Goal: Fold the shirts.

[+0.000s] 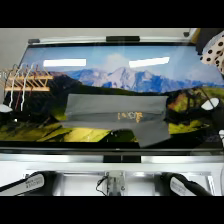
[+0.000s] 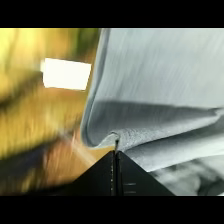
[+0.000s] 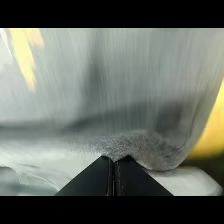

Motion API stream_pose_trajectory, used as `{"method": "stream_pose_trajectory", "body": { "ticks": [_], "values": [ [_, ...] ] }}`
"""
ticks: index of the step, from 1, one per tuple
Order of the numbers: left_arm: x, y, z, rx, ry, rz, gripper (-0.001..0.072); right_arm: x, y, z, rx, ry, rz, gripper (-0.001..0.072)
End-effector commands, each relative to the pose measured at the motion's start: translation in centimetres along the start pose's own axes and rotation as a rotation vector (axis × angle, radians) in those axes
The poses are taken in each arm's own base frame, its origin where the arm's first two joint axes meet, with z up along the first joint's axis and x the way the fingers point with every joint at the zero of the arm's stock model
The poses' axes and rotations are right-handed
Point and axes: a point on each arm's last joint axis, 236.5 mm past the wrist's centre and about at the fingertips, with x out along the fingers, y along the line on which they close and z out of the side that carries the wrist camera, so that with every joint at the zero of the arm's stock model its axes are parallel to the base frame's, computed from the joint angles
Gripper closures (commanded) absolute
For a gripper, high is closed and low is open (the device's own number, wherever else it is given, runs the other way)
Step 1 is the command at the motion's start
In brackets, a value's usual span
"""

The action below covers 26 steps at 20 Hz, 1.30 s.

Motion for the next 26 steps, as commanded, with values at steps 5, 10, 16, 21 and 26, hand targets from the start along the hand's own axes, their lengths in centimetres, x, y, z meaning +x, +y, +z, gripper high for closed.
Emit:
{"method": "stream_pose_trajectory", "body": {
  "ticks": [5, 10, 16, 21, 26],
  "values": [
    [0.9, -4.8, 11.9, 0.016, -0.101, -0.014, 0.0679, 1.2, 2.7, 13.5, 0.041, -0.218, 0.007, 0.0655],
    [3.7, -4.1, 15.2, -0.036, -0.082, -0.024, 0.0679, 4.3, 1.3, 16.0, 0.089, -0.216, -0.001, 0.0655],
    [7.0, -2.7, 13.9, -0.096, 0.014, -0.033, 0.066, 6.4, 0.1, 16.0, 0.103, -0.196, -0.014, 0.0584],
    [5.8, -3.1, 11.1, -0.105, 0.149, -0.076, 0.0077, 3.8, -1.6, 12.5, -0.101, -0.034, -0.068, 0.0037],
    [4.5, -4.1, 9.9, -0.085, 0.209, -0.097, 0.0078, 4.3, -2.9, 9.9, -0.058, 0.091, 0.004, 0.0036]
  ]
}}
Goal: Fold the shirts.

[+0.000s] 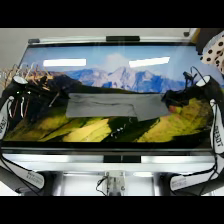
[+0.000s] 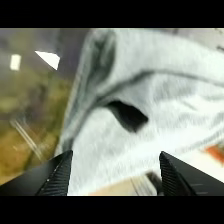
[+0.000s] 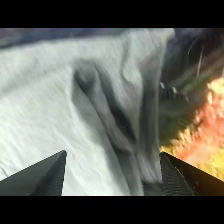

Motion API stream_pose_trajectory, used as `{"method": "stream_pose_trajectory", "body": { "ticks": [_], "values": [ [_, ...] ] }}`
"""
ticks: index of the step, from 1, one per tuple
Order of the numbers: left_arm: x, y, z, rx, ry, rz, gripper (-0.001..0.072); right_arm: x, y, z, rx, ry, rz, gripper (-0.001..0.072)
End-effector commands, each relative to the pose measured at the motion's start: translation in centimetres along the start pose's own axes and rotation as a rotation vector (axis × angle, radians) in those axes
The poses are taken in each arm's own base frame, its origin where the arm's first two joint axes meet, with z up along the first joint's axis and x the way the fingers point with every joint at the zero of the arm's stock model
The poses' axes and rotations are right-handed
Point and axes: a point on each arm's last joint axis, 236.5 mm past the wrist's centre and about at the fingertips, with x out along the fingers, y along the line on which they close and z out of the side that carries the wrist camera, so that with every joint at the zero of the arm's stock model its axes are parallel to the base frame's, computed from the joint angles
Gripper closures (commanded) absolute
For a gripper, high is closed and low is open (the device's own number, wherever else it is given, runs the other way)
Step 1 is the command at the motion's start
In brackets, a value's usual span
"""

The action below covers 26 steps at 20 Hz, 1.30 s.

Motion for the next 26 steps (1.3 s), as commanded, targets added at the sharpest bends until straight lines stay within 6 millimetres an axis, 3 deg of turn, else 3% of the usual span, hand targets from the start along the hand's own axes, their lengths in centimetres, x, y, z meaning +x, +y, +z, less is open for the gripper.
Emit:
{"method": "stream_pose_trajectory", "body": {
  "ticks": [1, 9, 10, 11, 14, 15, 18, 19, 21, 22, 23, 26],
  "values": [
    [-0.5, -0.8, -1.2, 0.015, 0.044, -0.012, 0.0078, 0.8, 0.1, -2.1, -0.024, 0.099, 0.056, 0.0037],
    [-1.5, -4.2, -2.0, 0.132, 0.019, -0.01, 0.0081, 4.9, 0.0, -3.3, 0.108, 0.186, 0.11, 0.0041],
    [-1.5, -4.8, -2.3, 0.148, 0.018, -0.009, 0.0082, 5.0, 0.4, -3.3, 0.118, 0.191, 0.13, 0.0096],
    [-1.4, -5.5, -2.5, 0.163, 0.021, -0.01, 0.0117, 5.0, 0.9, -3.2, 0.127, 0.187, 0.151, 0.0225],
    [-0.1, -8.7, -3.7, 0.198, 0.048, -0.071, 0.0118, 4.7, 2.3, -2.8, 0.135, 0.178, 0.211, 0.0601],
    [0.7, -10.0, -4.3, 0.215, 0.062, -0.095, 0.0118, 4.3, 2.8, -2.8, 0.135, 0.175, 0.227, 0.0653],
    [4.4, -13.8, -6.5, 0.331, 0.103, -0.114, 0.0119, 1.0, 4.8, -2.3, 0.084, 0.132, 0.261, 0.0653],
    [6.0, -15.0, -7.1, 0.359, 0.103, -0.109, 0.0167, -0.5, 5.4, -2.0, 0.063, 0.104, 0.26, 0.0654],
    [10.5, -17.5, -8.0, 0.419, 0.073, -0.097, 0.0527, -4.0, 7.0, -2.0, 0.037, 0.054, 0.263, 0.0653],
    [13.1, -18.7, -8.4, 0.447, 0.047, -0.091, 0.0635, -5.9, 7.9, -2.4, 0.021, 0.041, 0.267, 0.0653],
    [15.2, -19.9, -8.7, 0.458, 0.017, -0.093, 0.0677, -7.6, 8.7, -3.0, -0.001, 0.037, 0.274, 0.0654],
    [20.1, -24.5, -11.8, 0.396, 0.029, -0.222, 0.0677, -12.5, 11.0, -5.1, -0.042, 0.006, 0.279, 0.0653]
  ]
}}
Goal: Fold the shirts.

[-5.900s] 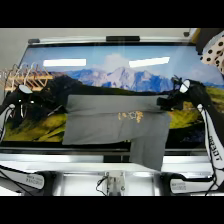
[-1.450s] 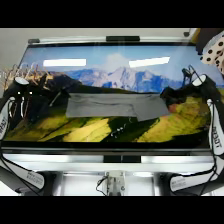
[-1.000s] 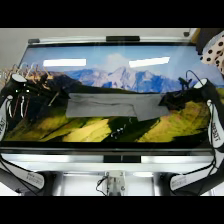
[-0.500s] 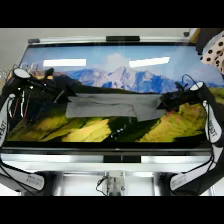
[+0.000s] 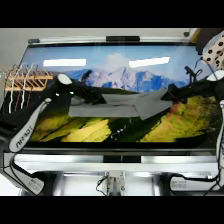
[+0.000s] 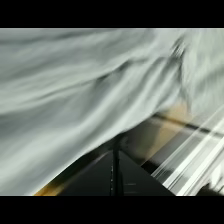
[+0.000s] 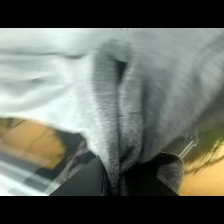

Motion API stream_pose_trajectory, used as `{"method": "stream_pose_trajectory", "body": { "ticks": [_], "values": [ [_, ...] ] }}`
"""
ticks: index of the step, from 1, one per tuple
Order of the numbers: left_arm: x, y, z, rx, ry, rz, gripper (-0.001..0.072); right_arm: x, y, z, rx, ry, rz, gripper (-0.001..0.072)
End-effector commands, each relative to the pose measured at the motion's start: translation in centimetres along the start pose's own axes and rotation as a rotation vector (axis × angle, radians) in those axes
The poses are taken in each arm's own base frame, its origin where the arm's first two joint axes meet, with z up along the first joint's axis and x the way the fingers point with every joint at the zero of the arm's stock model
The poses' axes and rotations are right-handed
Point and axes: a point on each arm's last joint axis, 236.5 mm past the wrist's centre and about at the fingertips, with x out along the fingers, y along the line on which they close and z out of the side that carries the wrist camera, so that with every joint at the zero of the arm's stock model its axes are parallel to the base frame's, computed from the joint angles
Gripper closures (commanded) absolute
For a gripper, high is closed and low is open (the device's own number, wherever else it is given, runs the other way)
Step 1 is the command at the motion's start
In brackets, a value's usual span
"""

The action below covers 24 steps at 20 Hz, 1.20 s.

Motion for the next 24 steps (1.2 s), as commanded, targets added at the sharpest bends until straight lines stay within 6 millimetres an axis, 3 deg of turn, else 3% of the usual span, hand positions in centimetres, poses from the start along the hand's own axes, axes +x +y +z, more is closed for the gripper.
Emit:
{"method": "stream_pose_trajectory", "body": {
  "ticks": [1, 5, 8, 10, 12, 15, 18, 21, 24],
  "values": [
    [6.7, -5.4, -0.5, -0.023, -0.046, -0.126, 0.0677, -4.7, 4.2, -2.6, -0.044, -0.033, 0.012, 0.0654],
    [11.6, -9.1, -2.3, -0.056, -0.02, -0.217, 0.0678, -9.1, 8.2, -5.2, -0.086, -0.113, 0.023, 0.0654],
    [14.1, -11.6, -4.1, -0.098, 0.018, -0.277, 0.0679, -11.4, 10.3, -6.8, -0.114, -0.17, 0.023, 0.0654],
    [14.9, -12.9, -4.7, -0.096, 0.032, -0.303, 0.0679, -12.1, 11.0, -7.1, -0.119, -0.195, 0.029, 0.0653],
    [14.0, -13.2, -3.6, -0.102, 0.013, -0.316, 0.068, -12.1, 11.3, -7.1, -0.115, -0.198, 0.045, 0.0654],
    [9.3, -11.1, -1.3, -0.053, 0.022, -0.301, 0.0681, -12.3, 11.8, -6.0, -0.115, -0.241, 0.061, 0.0654],
    [2.1, -7.0, -0.2, 0.079, 0.042, -0.115, 0.0681, -9.8, 12.5, -5.5, -0.142, -0.194, 0.063, 0.0654],
    [-7.6, -3.0, 1.8, 0.175, -0.047, 0.151, 0.0681, -5.1, 15.5, -3.3, -0.211, -0.197, 0.096, 0.0654],
    [-17.5, -1.9, 3.0, 0.197, -0.178, 0.273, 0.068, 1.5, 18.3, -2.3, -0.251, -0.158, 0.126, 0.0654]
  ]
}}
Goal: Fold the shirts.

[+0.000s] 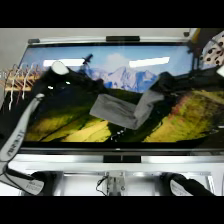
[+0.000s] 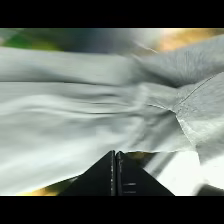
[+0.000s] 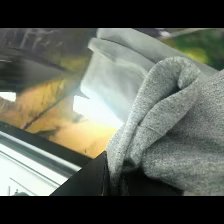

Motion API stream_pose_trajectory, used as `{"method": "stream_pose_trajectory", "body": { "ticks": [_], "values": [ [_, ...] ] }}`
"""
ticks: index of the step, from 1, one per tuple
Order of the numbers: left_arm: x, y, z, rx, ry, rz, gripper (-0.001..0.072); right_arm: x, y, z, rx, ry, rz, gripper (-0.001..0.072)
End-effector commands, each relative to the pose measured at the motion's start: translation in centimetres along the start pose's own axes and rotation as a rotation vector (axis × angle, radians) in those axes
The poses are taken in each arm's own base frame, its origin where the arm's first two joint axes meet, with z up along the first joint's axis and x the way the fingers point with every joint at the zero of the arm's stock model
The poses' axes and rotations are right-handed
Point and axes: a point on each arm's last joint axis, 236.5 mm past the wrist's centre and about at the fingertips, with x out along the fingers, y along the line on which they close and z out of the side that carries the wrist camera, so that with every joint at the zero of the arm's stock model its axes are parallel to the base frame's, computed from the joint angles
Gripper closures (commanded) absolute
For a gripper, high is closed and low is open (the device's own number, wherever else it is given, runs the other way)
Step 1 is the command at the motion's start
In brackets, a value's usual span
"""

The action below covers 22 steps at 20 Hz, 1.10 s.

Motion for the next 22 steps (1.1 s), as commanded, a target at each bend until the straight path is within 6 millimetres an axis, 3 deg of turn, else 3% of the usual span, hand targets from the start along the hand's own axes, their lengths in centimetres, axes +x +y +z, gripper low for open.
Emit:
{"method": "stream_pose_trajectory", "body": {
  "ticks": [1, 4, 6, 8, 11, 12, 14, 16, 18, 20, 22],
  "values": [
    [-11.5, 3.9, 0.9, 0.025, -0.108, 0.219, 0.068, 8.3, 2.0, 0.6, -0.042, 0.021, 0.031, 0.0655],
    [-18.8, 3.5, 1.6, 0.024, -0.252, 0.267, 0.0679, 16.1, 2.5, -0.7, -0.049, 0.067, 0.037, 0.0654],
    [-22.0, 2.7, 1.7, 0.035, -0.323, 0.289, 0.068, 20.1, 2.5, -1.9, -0.053, 0.094, 0.036, 0.0654],
    [-23.7, 1.7, 1.4, 0.053, -0.359, 0.298, 0.0679, 22.7, 2.0, -3.1, -0.042, 0.123, 0.027, 0.0654],
    [-23.7, 0.7, 0.7, 0.068, -0.34, 0.291, 0.0679, 24.8, 1.2, -4.0, 0.015, 0.149, 0.037, 0.0653],
    [-23.5, 0.7, 0.6, 0.07, -0.335, 0.289, 0.0679, 25.2, 1.3, -3.9, 0.037, 0.145, 0.05, 0.0609],
    [-23.1, 0.6, 0.8, 0.075, -0.334, 0.285, 0.0679, 25.2, 2.2, -3.5, 0.037, 0.132, 0.091, 0.0177],
    [-22.9, 0.8, 0.9, 0.072, -0.33, 0.285, 0.0679, 24.0, 2.6, -3.7, 0.003, 0.158, 0.121, 0.0165],
    [-22.8, 1.0, 0.9, 0.072, -0.326, 0.289, 0.0679, 21.7, 0.8, -3.8, -0.037, 0.2, 0.075, 0.0165],
    [-22.7, 1.1, 0.9, 0.069, -0.323, 0.289, 0.0679, 18.0, -3.0, -3.5, -0.063, 0.238, -0.036, 0.0165],
    [-22.5, 1.3, 0.9, 0.066, -0.319, 0.289, 0.0679, 13.2, -8.9, -3.8, -0.048, 0.296, -0.225, 0.0165]
  ]
}}
